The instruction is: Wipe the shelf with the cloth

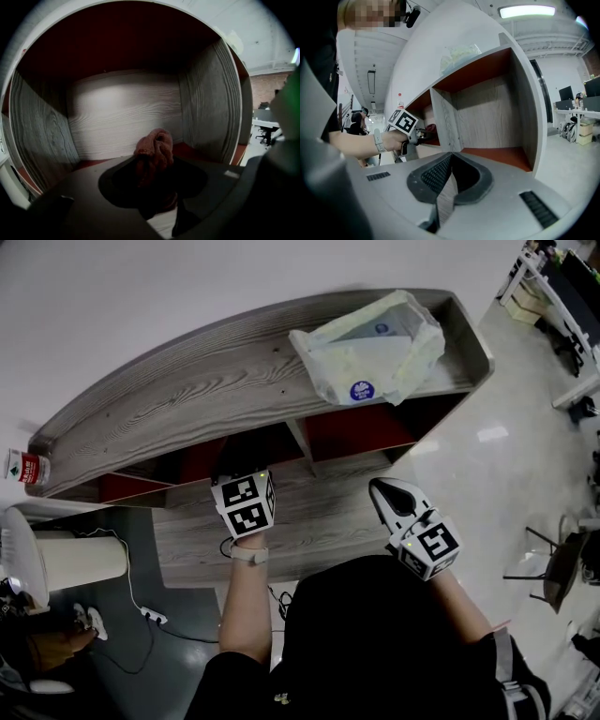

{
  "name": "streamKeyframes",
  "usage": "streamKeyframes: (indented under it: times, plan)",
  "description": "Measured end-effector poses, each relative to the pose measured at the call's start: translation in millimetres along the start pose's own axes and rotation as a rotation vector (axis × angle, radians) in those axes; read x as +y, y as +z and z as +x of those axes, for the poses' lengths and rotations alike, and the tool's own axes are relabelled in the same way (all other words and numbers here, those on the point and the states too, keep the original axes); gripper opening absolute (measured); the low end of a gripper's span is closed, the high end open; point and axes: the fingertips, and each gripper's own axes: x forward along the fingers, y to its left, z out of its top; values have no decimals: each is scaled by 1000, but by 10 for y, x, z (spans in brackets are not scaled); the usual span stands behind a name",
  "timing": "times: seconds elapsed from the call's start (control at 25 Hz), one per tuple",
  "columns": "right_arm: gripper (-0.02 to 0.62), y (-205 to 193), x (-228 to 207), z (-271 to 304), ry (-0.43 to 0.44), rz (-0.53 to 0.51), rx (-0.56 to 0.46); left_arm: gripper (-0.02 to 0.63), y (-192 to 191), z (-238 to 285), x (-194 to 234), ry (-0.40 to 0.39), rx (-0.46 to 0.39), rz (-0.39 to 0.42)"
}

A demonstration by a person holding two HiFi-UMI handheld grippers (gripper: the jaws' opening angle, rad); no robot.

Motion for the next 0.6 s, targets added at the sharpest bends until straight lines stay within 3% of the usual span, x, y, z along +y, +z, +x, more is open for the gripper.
streamKeyframes:
  times: [0.4,0.6]
  plan:
    - [-3,-45,-205,-215,-20,-3,4,170,98,27,-674,-108,-27,-12]
    - [-3,-27,-168,-266,-46,21,-5,169,105,-5,-776,-140,-40,-24]
